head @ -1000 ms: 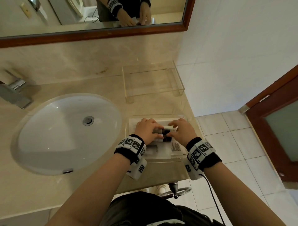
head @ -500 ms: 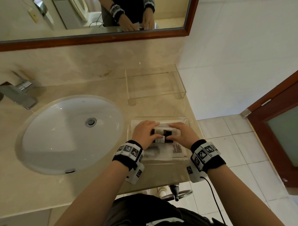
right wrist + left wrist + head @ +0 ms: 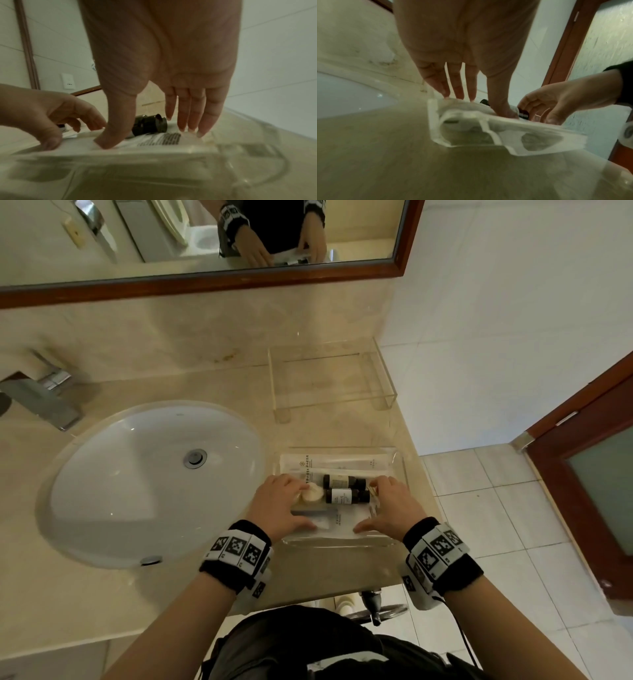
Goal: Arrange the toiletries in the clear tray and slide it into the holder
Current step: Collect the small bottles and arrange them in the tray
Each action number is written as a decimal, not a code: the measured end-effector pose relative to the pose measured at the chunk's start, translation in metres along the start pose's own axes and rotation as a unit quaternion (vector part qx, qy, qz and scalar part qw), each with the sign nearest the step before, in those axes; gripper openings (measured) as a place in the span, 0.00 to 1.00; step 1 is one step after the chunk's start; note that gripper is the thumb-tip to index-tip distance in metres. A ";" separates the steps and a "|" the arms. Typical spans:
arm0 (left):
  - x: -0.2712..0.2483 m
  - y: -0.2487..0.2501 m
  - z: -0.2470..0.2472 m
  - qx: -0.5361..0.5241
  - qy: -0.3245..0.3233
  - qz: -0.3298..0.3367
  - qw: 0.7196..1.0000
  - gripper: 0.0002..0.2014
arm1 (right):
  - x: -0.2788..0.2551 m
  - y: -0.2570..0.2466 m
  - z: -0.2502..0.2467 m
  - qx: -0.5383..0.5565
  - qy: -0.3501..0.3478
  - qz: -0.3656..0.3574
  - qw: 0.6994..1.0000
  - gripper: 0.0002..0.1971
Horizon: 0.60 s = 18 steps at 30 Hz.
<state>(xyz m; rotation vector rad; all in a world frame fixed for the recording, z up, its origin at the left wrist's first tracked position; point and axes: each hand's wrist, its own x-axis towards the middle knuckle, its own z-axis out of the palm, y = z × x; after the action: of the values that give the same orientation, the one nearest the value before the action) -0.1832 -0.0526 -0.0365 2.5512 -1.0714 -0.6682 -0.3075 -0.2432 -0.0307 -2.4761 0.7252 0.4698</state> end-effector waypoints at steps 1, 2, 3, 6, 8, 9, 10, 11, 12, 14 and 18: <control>0.000 0.002 0.001 0.004 0.004 -0.004 1.000 0.35 | 0.001 0.001 0.000 0.004 0.001 0.007 1.000 0.46; 0.000 0.003 0.002 0.004 0.010 -0.004 1.000 0.34 | 0.002 0.002 0.000 0.005 -0.002 0.011 1.000 0.45; 0.000 0.004 0.003 0.000 0.011 -0.004 1.000 0.32 | 0.003 0.003 0.000 0.000 -0.005 0.013 1.000 0.44; -0.001 0.007 0.003 -0.012 -0.005 -0.004 1.000 0.28 | 0.005 0.001 0.001 -0.027 -0.005 0.009 1.000 0.42; 0.002 0.008 0.003 -0.013 -0.013 -0.008 1.000 0.27 | 0.007 0.000 0.002 -0.034 0.000 0.009 0.999 0.40; 0.003 0.009 0.002 -0.013 -0.014 -0.010 1.000 0.27 | 0.008 -0.001 0.002 -0.034 0.003 0.010 0.999 0.40; 0.005 0.010 0.002 -0.013 -0.017 -0.011 1.000 0.26 | 0.008 -0.001 0.001 -0.033 0.005 0.010 0.999 0.40; 0.006 0.011 0.002 -0.012 -0.019 -0.013 1.000 0.26 | 0.009 -0.002 0.001 -0.033 0.005 0.012 0.999 0.40; 0.006 0.012 0.002 -0.011 -0.021 -0.015 1.000 0.26 | 0.009 -0.002 0.001 -0.037 0.005 0.011 0.999 0.40; 0.008 0.011 0.002 -0.007 -0.025 -0.020 0.999 0.27 | 0.010 -0.002 0.000 -0.046 -0.001 0.012 0.999 0.40; 0.018 0.001 0.001 -0.016 0.004 -0.003 1.000 0.29 | 0.013 -0.001 -0.009 -0.035 0.016 0.002 0.999 0.39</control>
<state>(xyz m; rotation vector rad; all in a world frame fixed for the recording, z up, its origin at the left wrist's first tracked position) -0.1736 -0.0665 -0.0421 2.5289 -1.0412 -0.6720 -0.2950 -0.2525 -0.0290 -2.5533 0.7390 0.4663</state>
